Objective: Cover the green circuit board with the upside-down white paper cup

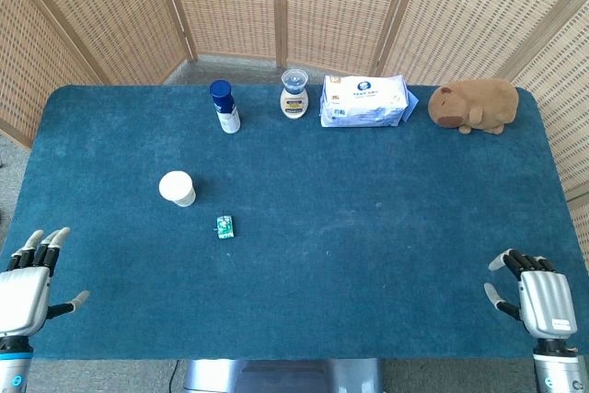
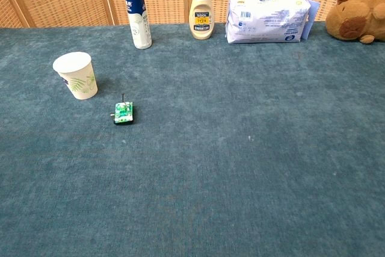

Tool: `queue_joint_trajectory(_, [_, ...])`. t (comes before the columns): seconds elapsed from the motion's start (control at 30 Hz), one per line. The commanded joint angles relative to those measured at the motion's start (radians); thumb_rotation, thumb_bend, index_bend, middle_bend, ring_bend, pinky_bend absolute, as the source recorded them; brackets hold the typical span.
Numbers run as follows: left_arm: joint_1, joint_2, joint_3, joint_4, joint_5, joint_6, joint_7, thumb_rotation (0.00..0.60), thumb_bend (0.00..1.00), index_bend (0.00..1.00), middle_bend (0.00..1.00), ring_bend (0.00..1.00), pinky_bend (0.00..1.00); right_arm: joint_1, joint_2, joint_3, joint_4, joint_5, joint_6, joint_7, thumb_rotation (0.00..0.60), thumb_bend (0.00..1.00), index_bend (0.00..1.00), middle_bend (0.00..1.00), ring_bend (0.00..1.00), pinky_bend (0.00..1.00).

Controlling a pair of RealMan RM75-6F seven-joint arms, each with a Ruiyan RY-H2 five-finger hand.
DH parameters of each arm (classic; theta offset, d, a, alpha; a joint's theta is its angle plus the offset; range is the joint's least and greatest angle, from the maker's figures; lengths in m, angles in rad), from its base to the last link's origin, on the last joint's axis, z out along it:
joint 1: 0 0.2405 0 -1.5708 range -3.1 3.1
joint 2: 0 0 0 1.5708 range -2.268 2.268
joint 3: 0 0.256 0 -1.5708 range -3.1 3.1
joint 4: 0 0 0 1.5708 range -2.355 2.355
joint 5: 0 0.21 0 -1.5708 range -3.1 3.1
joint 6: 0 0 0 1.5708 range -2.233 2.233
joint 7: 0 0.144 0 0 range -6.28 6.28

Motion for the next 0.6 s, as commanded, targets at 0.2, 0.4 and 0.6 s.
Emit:
queue_joint_trajectory(0.2, [-0.001, -0.004, 0.002, 0.009, 0.002, 0.002, -0.007, 0.430, 0.13, 0.07, 0.18, 0.08, 0.19, 0.004, -0.010, -0.007, -0.004, -0.002, -0.010, -0.008, 0.600, 0.31, 0.47, 0.44, 0.46, 0.37])
queue_joint_trajectory(0.4, [0.007, 0.007, 0.008, 0.006, 0.034, 0.025, -0.025, 0.429, 0.13, 0.07, 0.18, 0.08, 0.19, -0.010, -0.002, -0.014, -0.007, -0.016, 0.019, 0.006, 0.600, 0.31, 0.47, 0.44, 0.46, 0.37])
queue_joint_trajectory(0.6, [0.013, 0.007, 0.017, 0.015, 0.049, 0.034, -0.043, 0.429, 0.13, 0.07, 0.18, 0.08, 0.20, -0.024, 0.007, -0.021, -0.010, -0.021, 0.036, 0.015, 0.600, 0.31, 0.47, 0.44, 0.46, 0.37])
